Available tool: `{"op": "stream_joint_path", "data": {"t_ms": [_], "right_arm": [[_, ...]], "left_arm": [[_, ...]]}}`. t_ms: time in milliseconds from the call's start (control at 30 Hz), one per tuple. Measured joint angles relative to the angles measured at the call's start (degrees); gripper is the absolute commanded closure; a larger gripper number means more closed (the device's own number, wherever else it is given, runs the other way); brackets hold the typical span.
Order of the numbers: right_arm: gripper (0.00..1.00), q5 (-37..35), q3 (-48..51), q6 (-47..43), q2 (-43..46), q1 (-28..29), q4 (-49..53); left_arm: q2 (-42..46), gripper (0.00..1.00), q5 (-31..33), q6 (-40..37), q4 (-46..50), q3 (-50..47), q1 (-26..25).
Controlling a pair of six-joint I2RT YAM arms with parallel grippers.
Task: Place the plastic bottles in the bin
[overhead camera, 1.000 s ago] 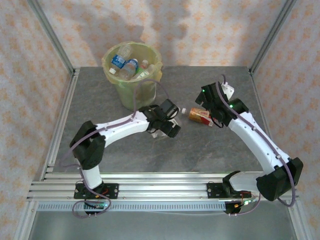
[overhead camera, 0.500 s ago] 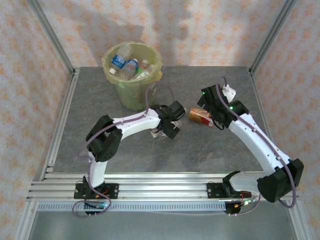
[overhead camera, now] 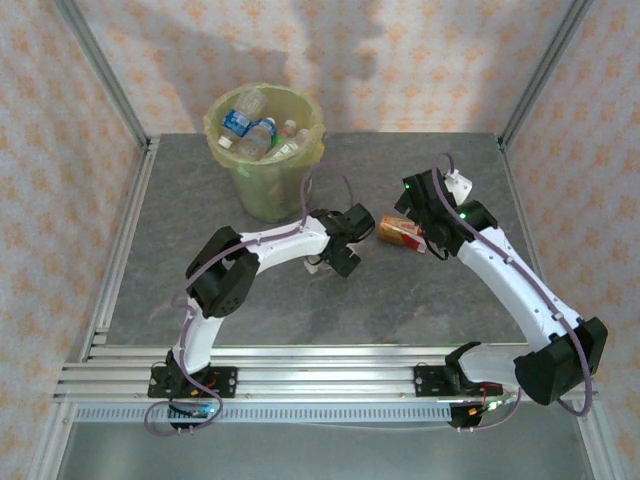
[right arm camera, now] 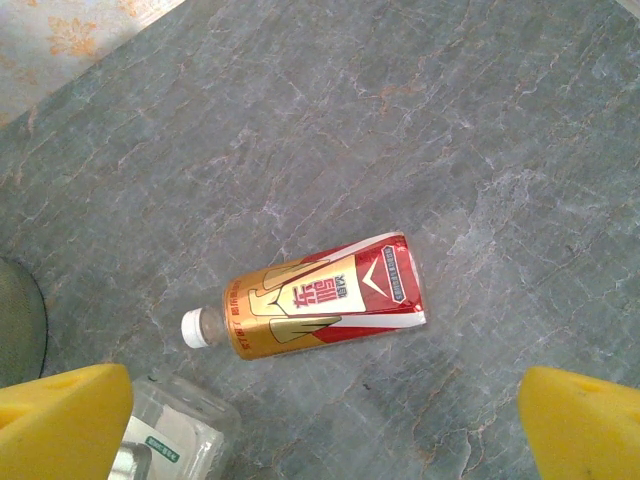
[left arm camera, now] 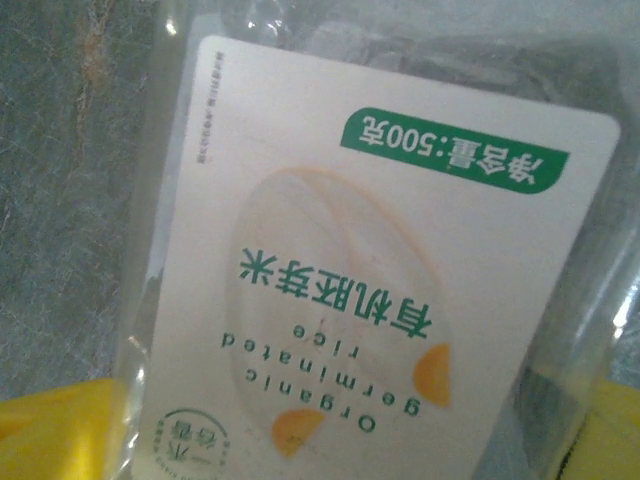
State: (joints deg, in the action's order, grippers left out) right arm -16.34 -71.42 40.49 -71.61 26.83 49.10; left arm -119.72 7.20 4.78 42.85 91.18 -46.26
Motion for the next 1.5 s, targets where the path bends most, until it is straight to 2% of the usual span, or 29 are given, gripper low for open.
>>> {"op": "stream_joint_path", "data": {"t_ms": [433,733,900,1067,1233,1400,1500], "right_arm": [[0.01,-0.02,1.31,0.46,0.0,0.0,0.0],[0.01,-0.39,2.01,1.16,0.94,0.0,0.0],[0.01,-1.81,2.16,2.05,2.73,0.0,0.2],[0.01,-3.32,3.41,2.97,6.03,0.0,0.33],[0.01,-4.39,3.52,3.04,8.15,0.0,0.59],[0.01,-4.5,3.56,3.04,8.24,0.0,0.61],[0.01,-4.48,3.69,3.04,8.24,0.0,0.63]], "left_arm": [[-2.73,0.0,0.39,-0.33,0.04,0.98,0.61],[-1.6,0.09,0.5,-0.37,0.37,0.39,0.55],[4.85,0.13,-0.72,-0.33,1.7,-1.03,0.22],[17.29,0.14,-2.49,-0.37,1.81,-0.31,-0.39],[25.46,0.14,-2.62,-1.11,2.36,5.31,-0.52],[26.56,0.13,-0.24,-3.41,4.87,14.23,0.0],[25.33,0.13,1.64,-4.74,7.89,22.12,2.38]]}}
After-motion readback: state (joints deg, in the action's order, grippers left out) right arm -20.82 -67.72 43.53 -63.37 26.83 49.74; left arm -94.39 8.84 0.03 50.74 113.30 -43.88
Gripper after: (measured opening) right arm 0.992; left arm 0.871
